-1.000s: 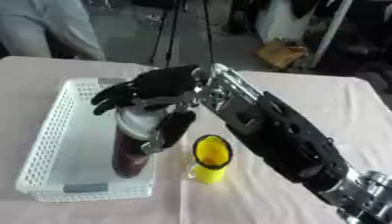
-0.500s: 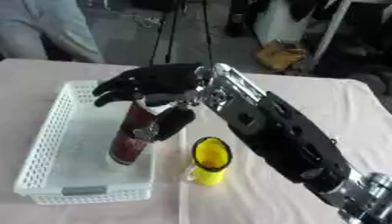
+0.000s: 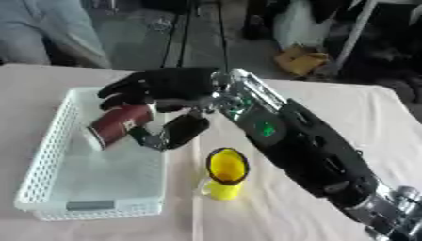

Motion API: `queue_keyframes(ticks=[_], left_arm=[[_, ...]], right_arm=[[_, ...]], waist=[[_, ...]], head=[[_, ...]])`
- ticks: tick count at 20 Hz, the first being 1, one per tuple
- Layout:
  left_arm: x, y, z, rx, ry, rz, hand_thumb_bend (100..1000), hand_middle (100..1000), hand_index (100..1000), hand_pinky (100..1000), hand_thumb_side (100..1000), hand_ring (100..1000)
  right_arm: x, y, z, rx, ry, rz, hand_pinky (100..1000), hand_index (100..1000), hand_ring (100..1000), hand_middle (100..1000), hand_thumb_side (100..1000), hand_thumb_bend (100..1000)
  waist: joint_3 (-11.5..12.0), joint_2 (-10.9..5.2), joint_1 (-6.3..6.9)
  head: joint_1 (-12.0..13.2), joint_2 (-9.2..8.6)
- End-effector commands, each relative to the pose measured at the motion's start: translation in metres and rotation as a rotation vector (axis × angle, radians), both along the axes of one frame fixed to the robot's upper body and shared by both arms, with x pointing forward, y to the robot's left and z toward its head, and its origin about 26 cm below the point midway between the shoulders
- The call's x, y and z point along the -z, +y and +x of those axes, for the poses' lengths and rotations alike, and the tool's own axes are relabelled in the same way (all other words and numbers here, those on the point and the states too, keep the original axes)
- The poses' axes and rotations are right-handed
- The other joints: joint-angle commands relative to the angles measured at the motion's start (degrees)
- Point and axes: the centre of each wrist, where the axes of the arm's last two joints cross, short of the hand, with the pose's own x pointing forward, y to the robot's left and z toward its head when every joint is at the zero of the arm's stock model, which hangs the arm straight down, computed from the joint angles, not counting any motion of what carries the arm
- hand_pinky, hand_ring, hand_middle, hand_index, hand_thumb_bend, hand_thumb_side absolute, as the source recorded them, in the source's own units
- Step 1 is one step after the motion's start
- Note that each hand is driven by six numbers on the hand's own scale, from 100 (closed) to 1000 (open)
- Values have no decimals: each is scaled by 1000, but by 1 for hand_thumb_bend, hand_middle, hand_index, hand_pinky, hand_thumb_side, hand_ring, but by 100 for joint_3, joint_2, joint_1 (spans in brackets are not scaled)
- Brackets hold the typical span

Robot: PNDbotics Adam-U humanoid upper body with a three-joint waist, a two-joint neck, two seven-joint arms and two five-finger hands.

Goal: Pick up objects on the table and place them in the box.

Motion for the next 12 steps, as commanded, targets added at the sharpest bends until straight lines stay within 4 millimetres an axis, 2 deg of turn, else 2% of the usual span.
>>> queue_keyframes(ticks=[1, 2, 3, 4, 5, 6, 7, 9, 12], left_arm=[[-9, 3, -4, -15, -32, 16, 463, 770, 809, 552, 917, 819], [-9, 4, -4, -22, -31, 15, 463, 770, 809, 552, 917, 819], [-8, 6, -5, -32, -30, 12, 462, 769, 808, 551, 917, 819], [-8, 7, -5, -43, -30, 9, 462, 769, 808, 549, 917, 819], [-7, 9, -6, -54, -27, 6, 460, 769, 807, 549, 920, 820], [-6, 10, -6, -63, -25, 5, 460, 769, 807, 548, 920, 820], [-4, 11, -7, -72, -19, 3, 458, 770, 807, 546, 922, 822], [-2, 13, -8, -90, -10, 1, 460, 770, 806, 545, 922, 823], [-1, 13, -9, -98, -2, 1, 460, 770, 806, 544, 923, 824]], right_arm=[[-16, -25, 1, 67, -55, 43, 979, 1000, 986, 1000, 510, 100], [-19, -34, 0, 92, -58, 72, 957, 1000, 970, 1000, 490, 100], [-20, -44, -1, 118, -57, 105, 856, 1000, 912, 960, 454, 100], [-20, -52, -3, 140, -53, 143, 793, 1000, 884, 944, 636, 100], [-20, -61, -5, 162, -48, 182, 756, 1000, 863, 916, 441, 100], [-20, -69, -8, 183, -45, 223, 743, 1000, 856, 911, 439, 100], [-20, -78, -12, 207, -44, 260, 659, 1000, 808, 877, 404, 100], [-21, -96, -20, 252, -48, 326, 646, 1000, 806, 877, 373, 100], [-27, -122, -34, 317, -72, 403, 631, 1000, 802, 879, 384, 100]], waist=[[-83, -80, 63], [-120, -77, 67], [-188, -62, 77], [-253, -53, 83], [-324, -30, 100], [-364, -20, 108], [-419, 2, 125], [-527, 30, 143], [-558, 73, 156]], head=[[113, -75], [144, -80], [219, -103], [279, -119], [370, -151], [417, -165], [481, -190], [576, -225], [632, -251]])
